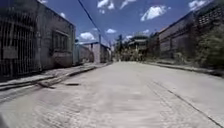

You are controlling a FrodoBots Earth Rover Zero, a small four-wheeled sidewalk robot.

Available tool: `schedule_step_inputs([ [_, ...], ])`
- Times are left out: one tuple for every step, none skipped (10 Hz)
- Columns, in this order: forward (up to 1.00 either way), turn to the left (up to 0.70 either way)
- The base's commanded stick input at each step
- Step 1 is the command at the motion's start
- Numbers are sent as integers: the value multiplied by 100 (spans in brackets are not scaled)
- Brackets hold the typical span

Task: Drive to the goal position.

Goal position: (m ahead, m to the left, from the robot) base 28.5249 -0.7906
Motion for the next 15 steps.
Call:
schedule_step_inputs([
  [100,0],
  [100,0],
  [100,0],
  [100,0],
  [100,0],
  [100,0],
  [100,0],
  [100,0],
  [100,0],
  [100,-40],
  [100,-40],
  [100,-40],
  [100,-38],
  [100,-8],
  [100,0],
])
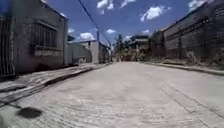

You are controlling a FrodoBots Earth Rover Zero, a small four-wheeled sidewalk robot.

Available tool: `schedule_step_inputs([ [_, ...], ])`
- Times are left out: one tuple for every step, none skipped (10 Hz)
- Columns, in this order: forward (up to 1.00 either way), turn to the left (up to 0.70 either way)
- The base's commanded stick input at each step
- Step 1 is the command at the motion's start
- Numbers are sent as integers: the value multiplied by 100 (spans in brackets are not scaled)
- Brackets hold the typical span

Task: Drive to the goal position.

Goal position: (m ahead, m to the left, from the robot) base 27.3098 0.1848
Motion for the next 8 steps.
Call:
schedule_step_inputs([
  [100,0],
  [100,0],
  [100,0],
  [100,0],
  [100,0],
  [100,0],
  [100,0],
  [100,0],
])
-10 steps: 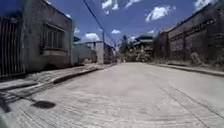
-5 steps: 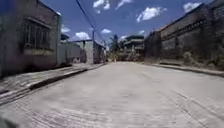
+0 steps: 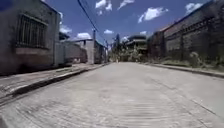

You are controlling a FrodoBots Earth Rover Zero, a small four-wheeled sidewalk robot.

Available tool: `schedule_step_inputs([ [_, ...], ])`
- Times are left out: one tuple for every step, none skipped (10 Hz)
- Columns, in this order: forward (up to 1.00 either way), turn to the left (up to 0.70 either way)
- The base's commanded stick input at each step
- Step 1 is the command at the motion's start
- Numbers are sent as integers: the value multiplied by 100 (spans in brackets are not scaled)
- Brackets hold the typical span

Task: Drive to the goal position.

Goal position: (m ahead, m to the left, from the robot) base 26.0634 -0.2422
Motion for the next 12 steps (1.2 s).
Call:
schedule_step_inputs([
  [100,0],
  [100,0],
  [100,0],
  [100,0],
  [100,0],
  [100,0],
  [100,0],
  [100,0],
  [100,0],
  [100,0],
  [100,0],
  [100,0],
])
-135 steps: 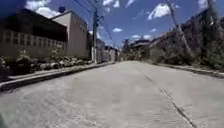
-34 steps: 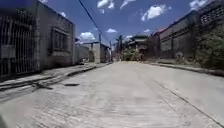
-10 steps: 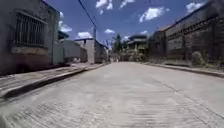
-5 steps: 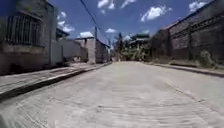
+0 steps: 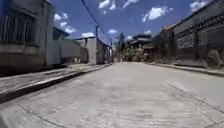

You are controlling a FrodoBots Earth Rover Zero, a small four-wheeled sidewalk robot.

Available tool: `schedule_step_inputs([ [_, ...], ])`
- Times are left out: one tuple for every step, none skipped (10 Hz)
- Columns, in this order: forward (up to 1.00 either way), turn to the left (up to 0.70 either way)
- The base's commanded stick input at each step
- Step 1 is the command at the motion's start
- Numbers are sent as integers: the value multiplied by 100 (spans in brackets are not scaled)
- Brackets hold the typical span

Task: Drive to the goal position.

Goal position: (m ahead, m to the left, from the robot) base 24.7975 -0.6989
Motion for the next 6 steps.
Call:
schedule_step_inputs([
  [100,0],
  [100,0],
  [100,0],
  [100,0],
  [100,0],
  [100,0],
])
